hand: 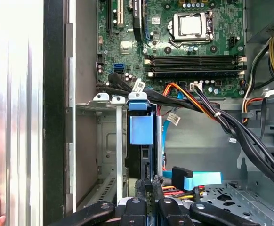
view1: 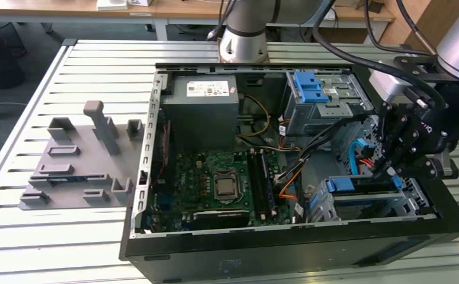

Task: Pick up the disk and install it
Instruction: 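Insert the first disk wire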

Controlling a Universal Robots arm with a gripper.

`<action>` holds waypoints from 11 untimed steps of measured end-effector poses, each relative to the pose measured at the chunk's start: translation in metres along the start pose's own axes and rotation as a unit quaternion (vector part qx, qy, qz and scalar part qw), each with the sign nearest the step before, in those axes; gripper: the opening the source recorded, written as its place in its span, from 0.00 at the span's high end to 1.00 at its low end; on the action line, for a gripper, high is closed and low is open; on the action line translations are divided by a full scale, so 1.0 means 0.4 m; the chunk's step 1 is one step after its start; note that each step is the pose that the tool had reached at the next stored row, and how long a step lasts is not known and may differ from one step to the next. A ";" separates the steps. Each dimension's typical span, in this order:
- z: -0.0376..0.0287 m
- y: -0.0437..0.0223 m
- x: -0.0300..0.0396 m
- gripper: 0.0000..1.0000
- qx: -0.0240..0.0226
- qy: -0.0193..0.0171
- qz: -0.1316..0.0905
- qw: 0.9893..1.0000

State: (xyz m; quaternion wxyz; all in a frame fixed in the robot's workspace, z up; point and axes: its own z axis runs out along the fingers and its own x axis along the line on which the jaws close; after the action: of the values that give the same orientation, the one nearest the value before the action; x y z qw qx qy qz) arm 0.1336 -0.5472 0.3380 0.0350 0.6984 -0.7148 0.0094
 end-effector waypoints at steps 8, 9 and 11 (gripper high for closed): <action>0.004 -0.002 -0.003 0.84 0.000 0.000 0.000 1.000; 0.005 -0.003 -0.003 0.84 0.000 0.000 0.000 1.000; 0.006 -0.005 -0.003 0.84 0.000 0.000 -0.001 1.000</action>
State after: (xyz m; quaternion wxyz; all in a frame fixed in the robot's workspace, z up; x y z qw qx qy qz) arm 0.1357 -0.5462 0.3356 0.0347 0.6987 -0.7145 0.0091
